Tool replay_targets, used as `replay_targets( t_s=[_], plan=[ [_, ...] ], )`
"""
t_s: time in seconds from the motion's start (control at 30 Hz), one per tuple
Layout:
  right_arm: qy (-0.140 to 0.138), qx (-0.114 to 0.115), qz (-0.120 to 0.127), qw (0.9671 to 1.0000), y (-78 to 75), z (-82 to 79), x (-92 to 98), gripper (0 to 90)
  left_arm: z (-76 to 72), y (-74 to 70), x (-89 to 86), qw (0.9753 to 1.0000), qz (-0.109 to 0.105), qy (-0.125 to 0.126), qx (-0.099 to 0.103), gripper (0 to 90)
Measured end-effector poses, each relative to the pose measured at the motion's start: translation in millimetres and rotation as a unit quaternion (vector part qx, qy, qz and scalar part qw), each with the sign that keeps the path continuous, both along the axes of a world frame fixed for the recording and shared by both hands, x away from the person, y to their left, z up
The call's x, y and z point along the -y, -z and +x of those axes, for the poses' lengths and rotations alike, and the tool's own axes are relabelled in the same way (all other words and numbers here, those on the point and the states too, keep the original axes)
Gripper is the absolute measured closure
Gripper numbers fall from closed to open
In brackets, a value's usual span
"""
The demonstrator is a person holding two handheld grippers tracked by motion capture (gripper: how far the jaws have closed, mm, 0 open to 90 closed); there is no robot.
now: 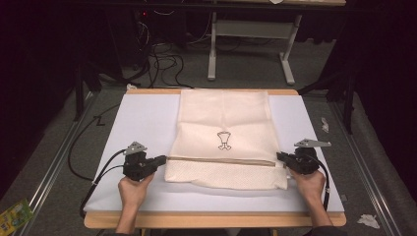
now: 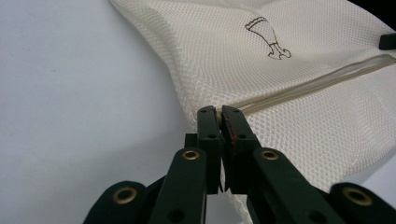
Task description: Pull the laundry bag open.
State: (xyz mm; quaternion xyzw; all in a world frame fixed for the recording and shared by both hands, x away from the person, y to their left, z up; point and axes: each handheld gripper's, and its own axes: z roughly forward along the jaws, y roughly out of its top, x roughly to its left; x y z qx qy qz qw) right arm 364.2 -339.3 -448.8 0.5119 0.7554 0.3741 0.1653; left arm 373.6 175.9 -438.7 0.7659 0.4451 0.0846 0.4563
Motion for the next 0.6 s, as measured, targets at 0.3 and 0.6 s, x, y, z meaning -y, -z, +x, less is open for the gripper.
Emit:
replay_targets(
  t_s=[0.3,0.6],
  plan=[
    [-0.001,-0.012,-0.024,0.9996,4.9,2.0,0.6,87.3,-2.7,6.3,8.4,0.9996,0.024,0.011,-0.006,86.6],
    [-0.003,-0.019,-0.037,0.9991,10.2,1.3,-2.4,85.6,-6.4,8.8,10.3,0.999,0.039,0.017,-0.011,86.3]
  ],
)
